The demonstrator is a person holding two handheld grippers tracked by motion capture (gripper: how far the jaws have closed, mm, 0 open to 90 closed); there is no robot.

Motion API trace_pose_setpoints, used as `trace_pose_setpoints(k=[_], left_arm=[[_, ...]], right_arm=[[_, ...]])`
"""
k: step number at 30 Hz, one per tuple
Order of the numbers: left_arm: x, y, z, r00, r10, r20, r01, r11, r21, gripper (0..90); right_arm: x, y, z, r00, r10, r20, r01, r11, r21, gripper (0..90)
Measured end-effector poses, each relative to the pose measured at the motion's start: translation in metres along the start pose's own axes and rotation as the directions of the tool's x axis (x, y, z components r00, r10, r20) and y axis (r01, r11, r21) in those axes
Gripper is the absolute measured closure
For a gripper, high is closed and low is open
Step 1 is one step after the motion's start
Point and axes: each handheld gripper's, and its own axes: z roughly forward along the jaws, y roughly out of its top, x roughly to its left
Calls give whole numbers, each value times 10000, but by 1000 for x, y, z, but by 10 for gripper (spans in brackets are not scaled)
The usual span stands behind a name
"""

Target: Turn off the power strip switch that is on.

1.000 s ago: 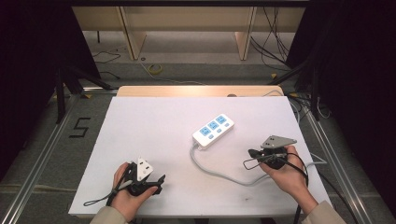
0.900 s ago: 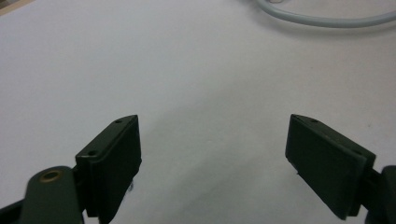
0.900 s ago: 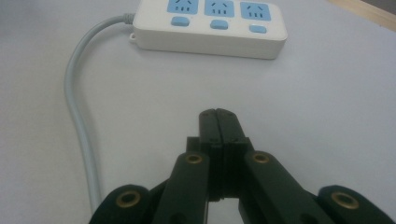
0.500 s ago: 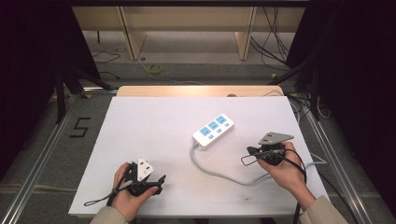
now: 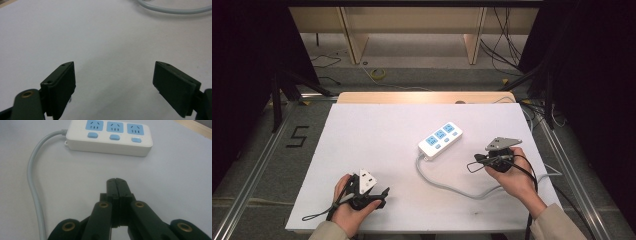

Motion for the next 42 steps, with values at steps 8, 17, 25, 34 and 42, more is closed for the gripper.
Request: trace_pose_setpoints(k=[8, 17, 25, 34, 42], left_arm=[[0, 0, 0, 10000, 32, 14, -32, 10000, -6, 181], [0, 0, 0, 10000, 40, 0, -40, 10000, -23, 182], [0, 1, 0, 10000, 38, 25, -38, 10000, -35, 182], [-1, 1, 0, 10000, 41, 52, -41, 10000, -53, 182], [-1, 2, 0, 10000, 32, 41, -32, 10000, -68, 182]], right_arm=[[-4, 8, 4, 10000, -19, 24, 19, 9999, 120, 900], [-6, 16, 8, 9999, -92, 40, 91, 9997, 231, 900], [-9, 20, 13, 10000, -6, -35, 7, 9994, 351, 900], [-13, 26, 18, 10000, 22, -9, -21, 9988, 489, 900], [-16, 31, 22, 10000, 54, 2, -54, 9981, 614, 900]])
